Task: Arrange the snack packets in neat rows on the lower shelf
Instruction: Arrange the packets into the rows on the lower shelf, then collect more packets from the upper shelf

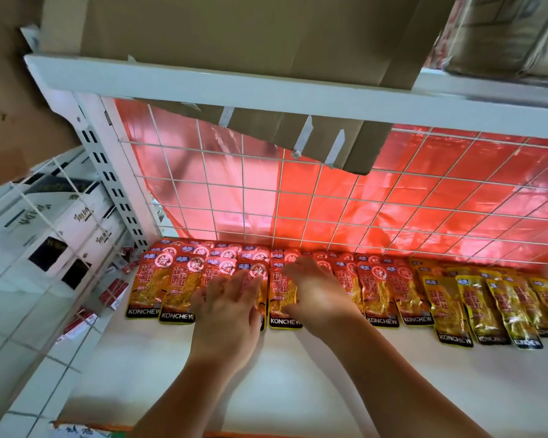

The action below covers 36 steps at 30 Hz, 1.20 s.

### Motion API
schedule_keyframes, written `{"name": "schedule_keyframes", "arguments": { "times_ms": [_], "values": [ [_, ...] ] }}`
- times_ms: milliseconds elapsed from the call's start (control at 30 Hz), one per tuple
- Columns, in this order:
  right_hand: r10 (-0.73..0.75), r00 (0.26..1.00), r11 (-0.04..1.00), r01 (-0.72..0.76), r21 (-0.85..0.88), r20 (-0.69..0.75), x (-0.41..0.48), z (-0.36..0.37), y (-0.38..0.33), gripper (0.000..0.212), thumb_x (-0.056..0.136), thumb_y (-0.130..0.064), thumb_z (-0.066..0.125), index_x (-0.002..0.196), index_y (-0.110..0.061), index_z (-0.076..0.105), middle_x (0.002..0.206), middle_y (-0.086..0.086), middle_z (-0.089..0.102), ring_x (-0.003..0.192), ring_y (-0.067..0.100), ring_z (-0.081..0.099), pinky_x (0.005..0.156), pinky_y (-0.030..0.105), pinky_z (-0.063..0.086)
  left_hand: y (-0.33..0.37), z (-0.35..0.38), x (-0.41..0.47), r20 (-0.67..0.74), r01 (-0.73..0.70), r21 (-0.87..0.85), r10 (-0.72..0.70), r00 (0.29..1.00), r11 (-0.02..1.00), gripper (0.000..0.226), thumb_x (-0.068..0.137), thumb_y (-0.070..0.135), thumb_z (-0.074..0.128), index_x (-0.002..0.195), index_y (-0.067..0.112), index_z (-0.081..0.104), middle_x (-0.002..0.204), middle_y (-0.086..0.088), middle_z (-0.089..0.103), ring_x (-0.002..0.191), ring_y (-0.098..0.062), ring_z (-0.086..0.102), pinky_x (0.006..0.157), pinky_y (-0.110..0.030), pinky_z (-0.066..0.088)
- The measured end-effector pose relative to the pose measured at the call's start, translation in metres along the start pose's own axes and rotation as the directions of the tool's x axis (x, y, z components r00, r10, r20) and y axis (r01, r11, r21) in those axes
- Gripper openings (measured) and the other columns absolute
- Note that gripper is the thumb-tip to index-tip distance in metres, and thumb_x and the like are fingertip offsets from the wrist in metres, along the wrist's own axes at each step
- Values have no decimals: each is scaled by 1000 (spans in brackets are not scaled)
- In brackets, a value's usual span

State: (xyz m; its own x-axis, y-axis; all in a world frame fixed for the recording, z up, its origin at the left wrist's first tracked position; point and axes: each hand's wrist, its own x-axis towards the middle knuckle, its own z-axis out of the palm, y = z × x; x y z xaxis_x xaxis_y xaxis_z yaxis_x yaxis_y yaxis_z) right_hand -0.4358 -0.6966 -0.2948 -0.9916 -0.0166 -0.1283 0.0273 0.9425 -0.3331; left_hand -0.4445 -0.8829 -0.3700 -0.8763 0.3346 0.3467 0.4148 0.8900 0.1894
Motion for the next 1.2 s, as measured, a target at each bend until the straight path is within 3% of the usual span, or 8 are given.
{"name": "schedule_keyframes", "arguments": {
  "times_ms": [133, 233, 367, 533, 733, 1067, 1200],
  "values": [
    [-12, 998, 1000, 12, 6, -68, -8, -14, 5, 63, 82, -38, 76, 140, -34, 50, 145, -6, 43, 129, 21, 47, 109, 33, 40, 5, -5, 0, -102, -5, -21, 2, 995, 1000, 50, 86, 32, 46, 131, 27, 67, 132, 1, 65, 117, -34, 57, 95, -53, 39],
    [-82, 975, 997, 82, -10, -209, -22, -22, 12, 57, 78, -33, 80, 130, -25, 59, 129, 1, 57, 112, 26, 58, 99, 35, 47, 22, -16, 9, -161, 11, -34, -17, 987, 999, 48, 87, 32, 48, 130, 26, 69, 130, 0, 67, 117, -33, 56, 94, -51, 37],
    [-125, 942, 991, 132, 0, -311, -48, -50, 24, 49, 79, -32, 78, 124, -27, 60, 117, -3, 58, 106, 22, 58, 93, 33, 51, 62, -41, 27, -188, -8, -91, -10, 982, 996, 47, 87, 33, 52, 132, 25, 65, 132, -2, 64, 119, -33, 54, 96, -53, 38],
    [-156, 910, 987, 157, -30, -385, -94, -95, 54, 51, 85, -29, 72, 132, -29, 54, 132, -3, 52, 118, 22, 53, 100, 36, 48, 130, -82, 39, -284, -147, -197, 88, 955, 969, 50, 91, 34, 52, 139, 23, 60, 139, -2, 58, 127, -33, 53, 97, -51, 43],
    [-132, 850, 988, 155, 3, -509, -171, -148, 107, 53, 79, -23, 72, 131, -26, 58, 134, -2, 53, 120, 25, 52, 102, 39, 46, 234, -125, 33, -362, -247, -295, 131, 923, 923, 51, 91, 35, 52, 139, 19, 61, 136, -5, 62, 125, -32, 55, 99, -47, 44],
    [-74, 627, 993, 118, 1, -776, -357, -259, 217, 45, 79, -17, 76, 123, -18, 64, 125, -1, 62, 109, 27, 62, 93, 37, 50, 440, -189, -17, -376, -489, -513, 327, 867, 706, 41, 90, 33, 58, 129, 25, 66, 125, 8, 70, 110, -15, 64, 94, -31, 52],
    [-51, 581, 998, 69, -14, -813, -418, -298, 255, 46, 80, -15, 74, 124, -18, 64, 125, -1, 63, 108, 24, 62, 94, 36, 50, 511, -207, -20, -409, -529, -534, 346, 844, 659, 39, 91, 30, 62, 129, 26, 66, 127, 10, 70, 113, -13, 64, 99, -31, 50]
  ]
}}
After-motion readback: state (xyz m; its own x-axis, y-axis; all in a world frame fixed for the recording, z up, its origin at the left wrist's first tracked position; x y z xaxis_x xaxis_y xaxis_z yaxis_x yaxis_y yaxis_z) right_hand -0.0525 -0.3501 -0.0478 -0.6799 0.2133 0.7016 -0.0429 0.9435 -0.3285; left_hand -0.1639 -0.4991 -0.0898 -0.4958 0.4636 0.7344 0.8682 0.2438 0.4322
